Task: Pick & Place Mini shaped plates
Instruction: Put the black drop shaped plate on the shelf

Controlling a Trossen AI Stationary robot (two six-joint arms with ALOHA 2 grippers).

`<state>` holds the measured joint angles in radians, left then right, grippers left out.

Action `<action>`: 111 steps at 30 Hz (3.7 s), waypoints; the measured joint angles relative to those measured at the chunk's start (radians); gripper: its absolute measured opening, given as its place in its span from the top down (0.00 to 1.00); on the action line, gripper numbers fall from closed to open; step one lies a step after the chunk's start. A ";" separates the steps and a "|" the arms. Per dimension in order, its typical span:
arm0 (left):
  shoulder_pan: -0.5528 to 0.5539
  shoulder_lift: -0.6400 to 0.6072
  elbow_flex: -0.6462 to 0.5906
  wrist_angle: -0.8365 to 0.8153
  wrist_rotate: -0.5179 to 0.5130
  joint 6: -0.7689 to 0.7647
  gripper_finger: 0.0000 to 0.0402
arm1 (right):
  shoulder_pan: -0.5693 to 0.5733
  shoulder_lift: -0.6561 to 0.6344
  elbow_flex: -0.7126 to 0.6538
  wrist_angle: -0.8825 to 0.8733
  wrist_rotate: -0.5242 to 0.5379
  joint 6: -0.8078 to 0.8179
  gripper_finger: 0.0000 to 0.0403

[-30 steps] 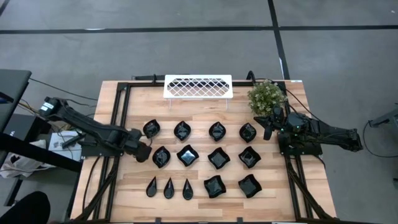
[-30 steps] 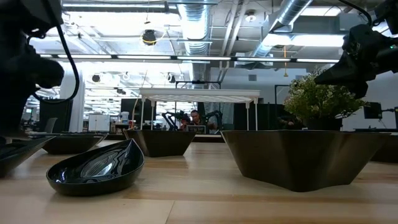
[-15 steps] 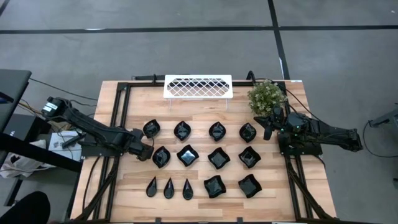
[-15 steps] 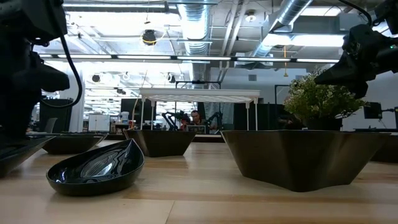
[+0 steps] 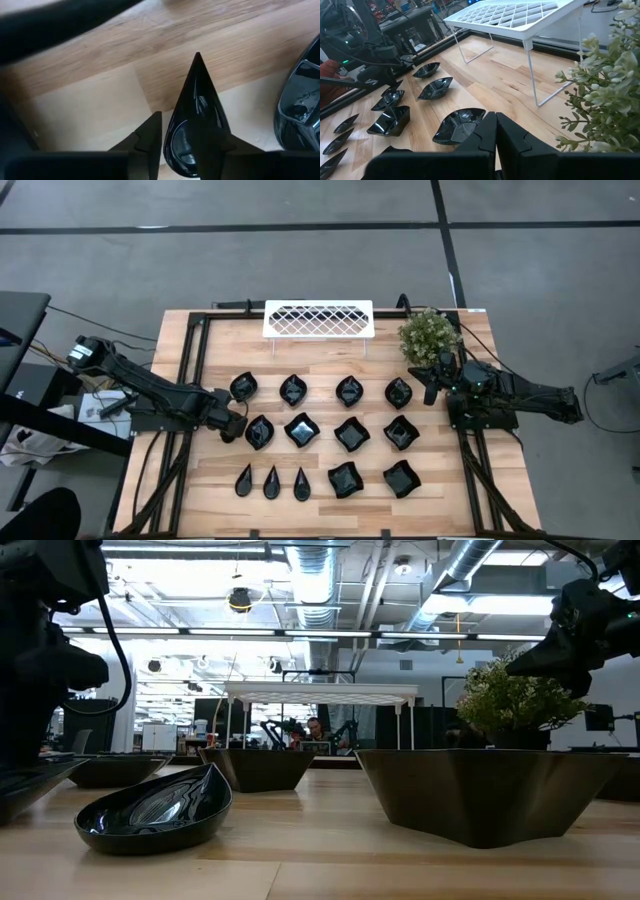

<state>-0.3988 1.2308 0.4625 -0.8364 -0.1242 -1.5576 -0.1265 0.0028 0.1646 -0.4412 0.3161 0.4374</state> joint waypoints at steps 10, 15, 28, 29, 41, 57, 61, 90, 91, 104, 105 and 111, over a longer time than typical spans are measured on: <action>0.000 0.000 0.000 0.013 -0.057 -0.022 0.68 | 0.000 0.000 0.000 0.000 0.000 0.000 1.00; 0.000 0.000 0.000 0.024 -0.074 -0.022 0.70 | 0.000 0.000 0.000 0.000 0.000 0.000 1.00; 0.000 0.000 0.000 0.034 -0.124 -0.020 0.80 | 0.000 0.000 0.000 0.000 0.000 0.000 1.00; 0.000 0.000 0.000 0.034 -0.128 -0.019 0.81 | 0.000 0.000 0.000 0.000 0.000 0.000 1.00; 0.000 0.000 0.001 0.042 -0.130 -0.018 0.93 | 0.000 0.000 0.000 0.000 0.000 0.000 1.00; 0.000 0.000 0.001 0.053 -0.130 -0.018 0.99 | 0.000 0.000 0.000 0.000 0.000 0.000 1.00; 0.000 0.000 0.001 0.052 -0.117 -0.018 0.99 | 0.000 0.000 0.000 0.000 0.000 0.000 1.00; 0.002 -0.148 0.002 -0.053 -0.039 -0.022 0.99 | 0.000 0.000 0.000 0.000 0.000 -0.001 1.00; 0.002 -0.149 0.002 -0.051 -0.040 -0.022 0.99 | 0.000 0.000 0.000 0.000 0.000 0.000 1.00; 0.002 -0.228 0.002 -0.045 -0.050 -0.019 0.99 | 0.000 0.000 0.000 0.000 0.000 -0.001 1.00; 0.002 -0.234 0.002 -0.046 -0.056 -0.018 0.99 | 0.000 0.000 0.000 0.000 0.000 -0.001 1.00; 0.002 -0.234 0.002 -0.046 -0.063 -0.022 0.99 | 0.000 0.000 0.000 0.000 0.000 -0.001 1.00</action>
<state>-0.3965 0.9966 0.4644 -0.8828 -0.1875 -1.5795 -0.1265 0.0029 0.1646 -0.4416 0.3161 0.4366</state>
